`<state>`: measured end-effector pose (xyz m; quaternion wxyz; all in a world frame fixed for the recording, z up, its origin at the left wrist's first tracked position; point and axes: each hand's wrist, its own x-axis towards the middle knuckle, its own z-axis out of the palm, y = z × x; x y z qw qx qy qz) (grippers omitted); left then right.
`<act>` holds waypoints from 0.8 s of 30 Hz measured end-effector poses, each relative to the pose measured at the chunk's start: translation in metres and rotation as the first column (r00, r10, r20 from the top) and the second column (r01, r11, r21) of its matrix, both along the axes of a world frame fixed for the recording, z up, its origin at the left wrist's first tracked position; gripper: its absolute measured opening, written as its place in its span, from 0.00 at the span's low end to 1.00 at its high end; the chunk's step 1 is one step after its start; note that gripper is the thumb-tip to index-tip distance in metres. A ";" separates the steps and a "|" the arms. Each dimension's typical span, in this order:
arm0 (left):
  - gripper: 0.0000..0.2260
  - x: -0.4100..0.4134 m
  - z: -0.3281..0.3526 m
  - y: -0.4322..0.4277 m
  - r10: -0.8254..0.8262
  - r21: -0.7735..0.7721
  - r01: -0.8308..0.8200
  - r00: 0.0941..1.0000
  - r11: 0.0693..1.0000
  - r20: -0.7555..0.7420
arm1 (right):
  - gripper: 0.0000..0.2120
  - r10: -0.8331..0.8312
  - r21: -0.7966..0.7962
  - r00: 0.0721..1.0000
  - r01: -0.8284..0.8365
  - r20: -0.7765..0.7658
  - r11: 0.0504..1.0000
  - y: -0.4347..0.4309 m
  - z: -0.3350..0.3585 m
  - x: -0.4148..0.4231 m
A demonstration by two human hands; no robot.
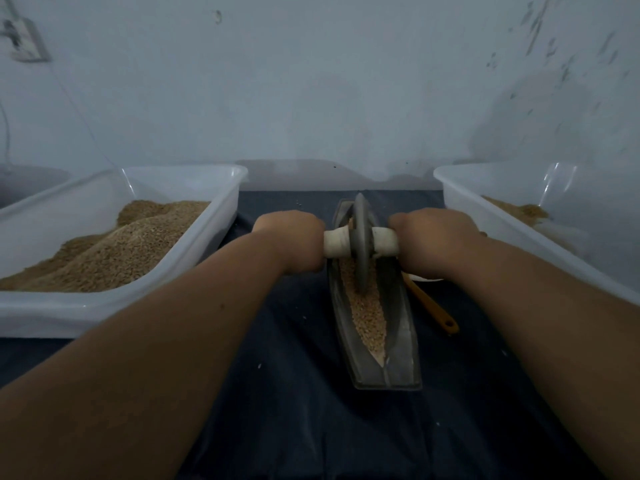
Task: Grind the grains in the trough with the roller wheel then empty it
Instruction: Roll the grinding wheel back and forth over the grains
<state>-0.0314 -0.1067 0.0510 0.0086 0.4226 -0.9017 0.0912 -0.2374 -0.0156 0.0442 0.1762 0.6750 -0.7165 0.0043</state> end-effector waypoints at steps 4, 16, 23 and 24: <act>0.09 0.008 0.002 0.028 -0.023 -0.018 0.023 0.999 1.000 0.024 | 0.09 -0.003 0.117 0.997 -0.006 0.080 0.993 0.024 0.004 0.007; 0.12 0.016 0.005 0.043 -0.051 -0.009 0.052 0.996 0.999 0.066 | 0.07 -0.042 0.183 0.996 0.028 0.074 0.983 0.042 0.004 0.013; 0.10 -0.006 0.006 -0.003 0.007 0.033 -0.008 1.000 0.999 0.025 | 0.12 -0.013 0.025 0.999 0.012 0.032 1.000 -0.005 -0.001 -0.002; 0.10 -0.007 0.005 -0.006 0.009 0.033 -0.010 1.000 0.999 0.020 | 0.12 -0.017 0.031 0.999 0.016 0.027 0.999 -0.008 0.000 -0.003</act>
